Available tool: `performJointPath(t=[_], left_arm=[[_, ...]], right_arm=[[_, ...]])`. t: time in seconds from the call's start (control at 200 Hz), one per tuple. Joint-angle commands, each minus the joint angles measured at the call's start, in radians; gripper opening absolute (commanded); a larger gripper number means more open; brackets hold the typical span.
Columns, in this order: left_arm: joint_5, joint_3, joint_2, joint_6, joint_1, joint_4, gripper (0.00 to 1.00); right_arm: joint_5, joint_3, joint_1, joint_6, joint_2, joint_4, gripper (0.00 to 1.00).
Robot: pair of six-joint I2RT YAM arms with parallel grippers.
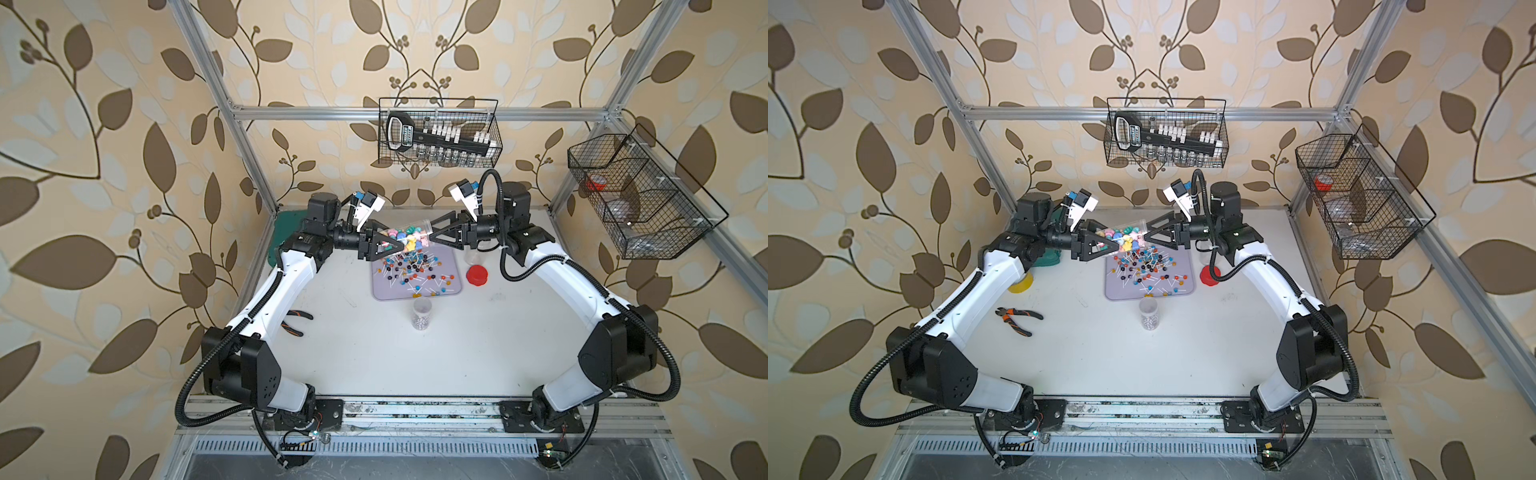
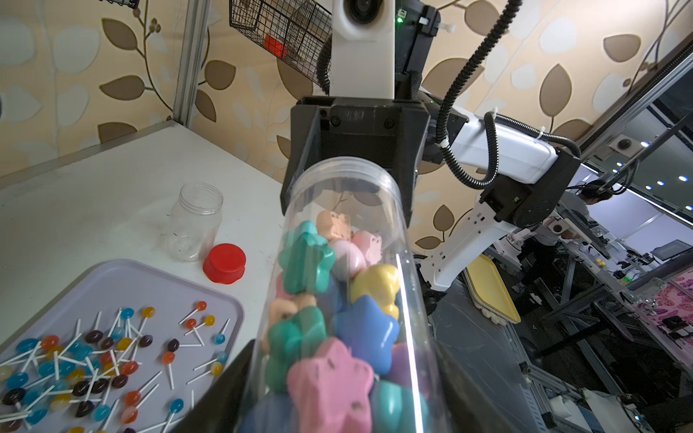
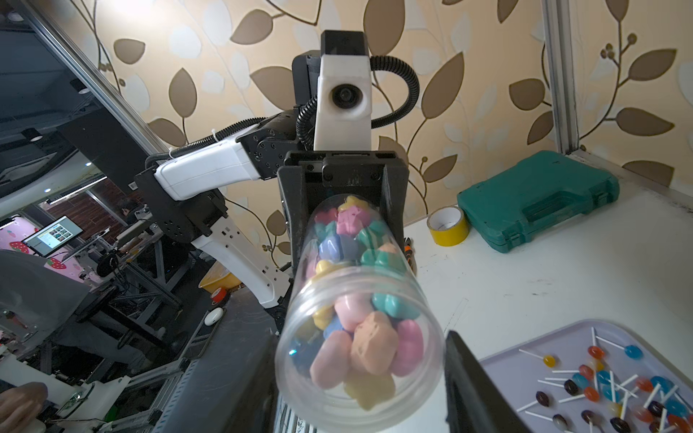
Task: Pour the candies out of the jar
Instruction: Unscrew the lid from the jar.
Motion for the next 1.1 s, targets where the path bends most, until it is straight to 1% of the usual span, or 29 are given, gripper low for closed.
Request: performJointPath(t=[0.0,0.17,0.34,0.36,0.405,0.79,1.095], left_arm=[[0.0,0.022,-0.013,0.014,-0.011,0.073,0.57],[0.011,0.034,-0.013,0.115,-0.011,-0.065,0.58],[0.024,0.037,-0.013,0.186,-0.011,-0.158,0.6],[0.024,0.037,0.015,0.192,-0.011,-0.168,0.61],[0.027,0.038,0.02,0.206,-0.012,-0.185,0.61],[0.03,0.037,0.034,0.246,-0.013,-0.237,0.64],[0.021,0.045,0.055,0.305,-0.014,-0.314,0.67]], right_arm=[[-0.053,0.006,0.043,0.008,-0.001,-0.008,0.33],[-0.043,0.039,0.042,0.061,0.022,-0.016,0.33],[-0.03,0.074,0.043,0.058,0.046,-0.071,0.33],[-0.029,0.076,0.043,0.057,0.046,-0.075,0.33],[-0.021,0.081,0.043,0.057,0.051,-0.085,0.33],[0.002,0.128,0.043,0.053,0.092,-0.147,0.32],[0.014,0.16,0.044,0.033,0.125,-0.206,0.3]])
